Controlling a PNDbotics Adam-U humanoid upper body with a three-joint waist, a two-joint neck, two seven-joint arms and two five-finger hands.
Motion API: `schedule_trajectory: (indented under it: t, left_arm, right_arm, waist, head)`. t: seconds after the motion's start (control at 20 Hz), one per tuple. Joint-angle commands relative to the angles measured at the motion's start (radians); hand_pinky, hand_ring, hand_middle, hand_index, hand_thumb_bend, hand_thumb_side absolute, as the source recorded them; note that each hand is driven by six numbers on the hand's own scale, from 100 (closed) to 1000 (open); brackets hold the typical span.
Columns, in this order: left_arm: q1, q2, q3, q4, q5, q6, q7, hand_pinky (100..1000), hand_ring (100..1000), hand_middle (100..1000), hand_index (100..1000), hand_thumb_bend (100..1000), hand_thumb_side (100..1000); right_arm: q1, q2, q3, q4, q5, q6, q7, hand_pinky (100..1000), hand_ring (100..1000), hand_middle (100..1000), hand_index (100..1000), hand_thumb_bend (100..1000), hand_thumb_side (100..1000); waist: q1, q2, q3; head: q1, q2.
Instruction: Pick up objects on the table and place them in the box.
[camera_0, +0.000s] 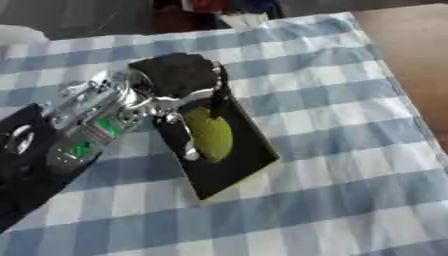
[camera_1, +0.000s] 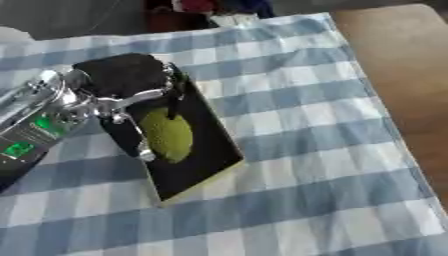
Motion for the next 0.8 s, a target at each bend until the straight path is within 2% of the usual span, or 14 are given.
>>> schedule_trajectory:
  t: [0.05,0.15,0.2,0.55,0.7,0.8]
  left_arm:
    - [-0.008,0.025,0.022,-0.005,-0.025,-0.020,-0.015,599,644,678,725,832,224]
    - [-0.004,0.034,0.031,-0.009,-0.036,-0.030,-0.032,679,712,734,788,831,234]
    - [-0.002,0.039,0.037,-0.013,-0.041,-0.033,-0.038,689,718,738,791,830,234]
    - [0.017,0.066,0.074,-0.054,-0.059,-0.027,-0.045,704,731,750,798,823,195]
    - [0.027,0.083,0.098,-0.088,-0.050,-0.025,-0.035,724,746,766,818,800,100]
    - [0.038,0.100,0.122,-0.119,-0.035,-0.023,-0.024,747,776,789,828,765,100]
  right_arm:
    - [-0.002,-0.014,-0.007,-0.022,0.003,0.001,0.001,776,733,614,942,100,552]
    - [-0.001,-0.015,-0.007,-0.022,0.004,0.002,0.001,776,733,614,942,100,552]
    - [-0.001,-0.015,-0.007,-0.022,0.004,0.002,0.001,776,733,614,942,100,552]
    - [-0.001,-0.016,-0.007,-0.022,0.004,0.001,-0.001,776,734,614,942,100,551]
    - [-0.001,-0.016,-0.007,-0.022,0.004,0.000,-0.002,776,734,613,941,100,550]
    - [-0.001,-0.016,-0.008,-0.022,0.004,-0.001,-0.003,776,734,613,941,100,550]
  waist:
    - [-0.007,-0.018,0.002]
    - [-0.007,-0.019,0.004]
    - [-0.007,-0.019,0.005]
    - [-0.009,-0.020,0.008]
    - [-0.010,-0.020,0.010]
    - [-0.011,-0.020,0.011]
  head:
    - [0.002,0.002]
    - [0.002,0.002]
    - [0.001,0.002]
    - [-0.002,0.000]
    - [-0.004,0.000]
    - [-0.008,0.000]
